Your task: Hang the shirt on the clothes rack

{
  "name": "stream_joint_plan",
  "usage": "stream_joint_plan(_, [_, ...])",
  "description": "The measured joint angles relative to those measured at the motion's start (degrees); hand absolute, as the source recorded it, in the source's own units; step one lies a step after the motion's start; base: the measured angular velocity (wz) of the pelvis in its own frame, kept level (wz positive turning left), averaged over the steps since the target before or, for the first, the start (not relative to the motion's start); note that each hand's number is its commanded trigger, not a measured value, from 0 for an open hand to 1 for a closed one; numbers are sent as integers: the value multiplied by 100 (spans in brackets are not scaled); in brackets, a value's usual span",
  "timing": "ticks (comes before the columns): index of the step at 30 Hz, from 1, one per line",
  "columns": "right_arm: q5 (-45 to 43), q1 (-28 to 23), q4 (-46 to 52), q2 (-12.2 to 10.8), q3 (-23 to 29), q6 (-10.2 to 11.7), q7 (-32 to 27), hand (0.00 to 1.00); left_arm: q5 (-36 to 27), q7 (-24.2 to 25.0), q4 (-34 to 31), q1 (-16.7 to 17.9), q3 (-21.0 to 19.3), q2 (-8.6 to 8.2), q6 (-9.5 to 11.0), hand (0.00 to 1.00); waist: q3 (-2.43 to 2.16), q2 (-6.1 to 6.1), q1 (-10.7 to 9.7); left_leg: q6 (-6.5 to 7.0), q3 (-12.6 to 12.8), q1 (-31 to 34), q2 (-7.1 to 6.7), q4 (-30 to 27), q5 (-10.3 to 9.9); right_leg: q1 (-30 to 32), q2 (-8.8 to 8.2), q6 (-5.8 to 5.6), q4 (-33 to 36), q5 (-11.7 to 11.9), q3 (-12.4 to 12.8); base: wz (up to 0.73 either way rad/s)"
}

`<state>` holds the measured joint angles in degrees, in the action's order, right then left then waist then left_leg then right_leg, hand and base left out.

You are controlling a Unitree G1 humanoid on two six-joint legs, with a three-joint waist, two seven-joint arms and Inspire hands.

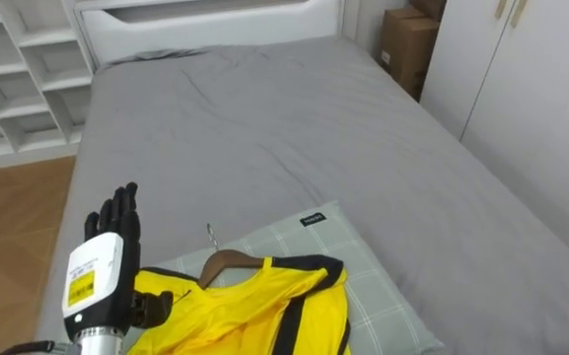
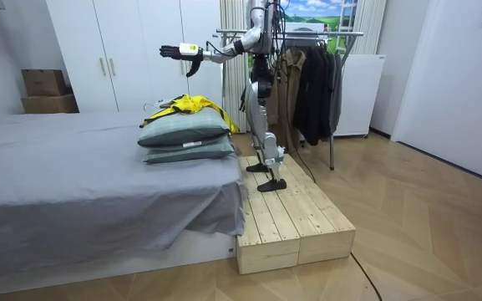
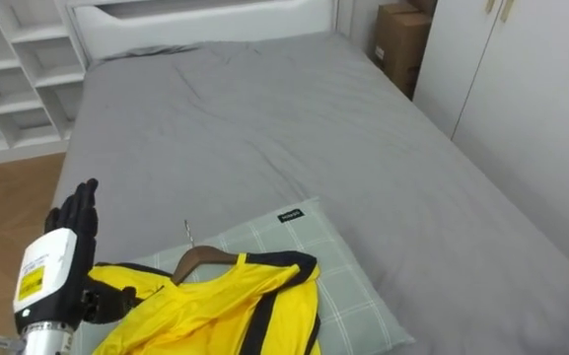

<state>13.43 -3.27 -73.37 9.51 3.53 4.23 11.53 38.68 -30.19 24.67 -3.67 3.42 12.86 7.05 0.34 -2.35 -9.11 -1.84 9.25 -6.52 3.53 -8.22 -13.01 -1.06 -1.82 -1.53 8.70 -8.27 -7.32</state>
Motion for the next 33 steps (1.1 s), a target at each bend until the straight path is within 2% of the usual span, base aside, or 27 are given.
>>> stream_joint_plan(7, [4,-1,5,1,-8,4,-6,0,-198,93,109,-101,5,-2,5,0,14,21,-10,0,18,-9,0,0,0,-2,4,-1,1,1,17,-1])
stream_joint_plan(14, [2,52,-3,2,-17,7,-68,0,-724,95,843,-559,-37,16,28,0,29,22,5,0,153,65,3,-8,0,101,7,0,17,22,85,-5])
stream_joint_plan(17, [1,118,-27,10,-20,9,-121,0,-972,94,953,-818,-42,106,68,0,36,-4,-1,1,157,238,4,-18,1,293,11,2,30,70,118,-6])
stream_joint_plan(19, [0,149,-1,23,-123,9,-200,0,-1133,92,1270,-1077,-43,193,144,0,42,-22,4,5,159,319,3,-21,3,401,18,1,59,91,157,-9])
stream_joint_plan(21, [-10,284,-11,74,-305,14,-303,0,-1456,93,1818,-1511,-54,284,181,0,60,-46,9,18,164,459,2,-30,11,584,24,10,107,138,214,-13])
stream_joint_plan(24, [-2,418,-21,169,-596,16,-364,0,-1777,116,2496,-1908,3,357,213,0,84,-62,-3,43,172,542,-7,-32,26,689,22,8,117,160,245,-8])
stream_joint_plan(28, [-52,606,-60,198,-833,5,-543,0,-2296,268,2818,-2190,107,378,212,0,89,-70,-1,66,165,832,-6,-51,40,977,27,19,124,205,251,0])
stream_joint_plan(33, [-135,835,-181,177,-921,4,-723,0,-2328,509,2913,-2362,134,408,204,0,96,-64,-19,84,164,1126,-3,-106,53,1239,26,31,123,250,246,0])
